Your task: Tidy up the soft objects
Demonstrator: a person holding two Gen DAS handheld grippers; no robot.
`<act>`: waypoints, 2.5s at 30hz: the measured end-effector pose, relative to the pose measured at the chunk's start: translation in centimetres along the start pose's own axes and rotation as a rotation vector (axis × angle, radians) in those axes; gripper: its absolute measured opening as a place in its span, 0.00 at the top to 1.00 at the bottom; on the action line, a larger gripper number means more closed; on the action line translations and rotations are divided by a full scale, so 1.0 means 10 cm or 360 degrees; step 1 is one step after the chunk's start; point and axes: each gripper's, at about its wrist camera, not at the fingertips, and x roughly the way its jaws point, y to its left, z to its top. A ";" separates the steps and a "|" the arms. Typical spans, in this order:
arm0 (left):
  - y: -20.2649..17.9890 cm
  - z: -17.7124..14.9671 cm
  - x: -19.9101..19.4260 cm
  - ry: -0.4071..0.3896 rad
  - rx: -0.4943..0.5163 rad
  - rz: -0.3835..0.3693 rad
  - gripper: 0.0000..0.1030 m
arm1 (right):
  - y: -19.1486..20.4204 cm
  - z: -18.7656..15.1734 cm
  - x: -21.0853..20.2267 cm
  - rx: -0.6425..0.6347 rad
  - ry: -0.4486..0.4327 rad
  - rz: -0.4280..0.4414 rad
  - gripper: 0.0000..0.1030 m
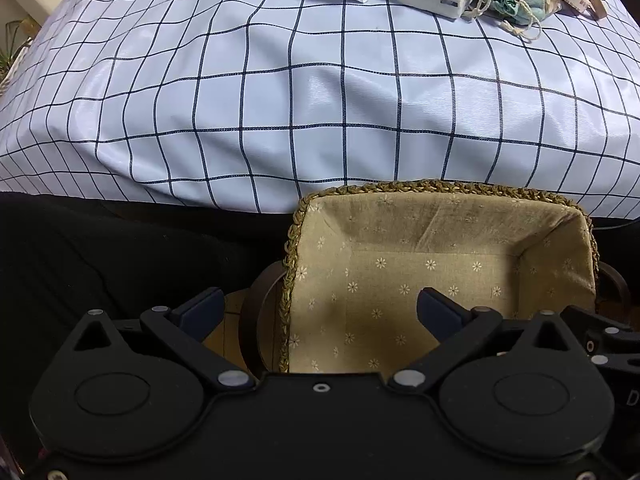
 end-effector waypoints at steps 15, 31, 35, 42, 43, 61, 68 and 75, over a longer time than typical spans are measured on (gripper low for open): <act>-0.01 0.02 0.04 0.0025 -0.0024 0.0000 0.04 | 0.02 0.00 0.02 -0.0001 0.0003 0.0001 0.03; -0.03 0.01 0.05 0.0023 -0.0024 -0.0003 0.04 | 0.02 0.00 0.02 -0.0001 0.0006 0.0001 0.03; -0.03 0.00 0.05 0.0025 -0.0024 -0.0005 0.04 | 0.02 0.00 0.02 -0.0002 0.0006 0.0001 0.03; -0.03 -0.01 0.05 0.0024 -0.0025 -0.0005 0.04 | 0.02 -0.01 0.03 -0.0003 0.0012 0.0005 0.03; -0.03 -0.01 0.05 0.0024 -0.0025 -0.0006 0.04 | 0.02 -0.01 0.03 -0.0002 0.0012 0.0006 0.03; 0.02 0.00 -0.01 -0.0021 -0.0050 -0.0050 0.04 | 0.03 0.00 0.03 -0.0005 0.0011 0.0005 0.03; 0.06 0.14 -0.16 -0.0161 -0.0034 -0.0068 0.04 | -0.01 0.02 -0.04 -0.0010 -0.0108 0.0025 0.03; 0.13 0.51 -0.29 -0.0321 -0.0017 -0.0112 0.07 | -0.10 0.25 -0.25 -0.0079 -0.0443 -0.0033 0.04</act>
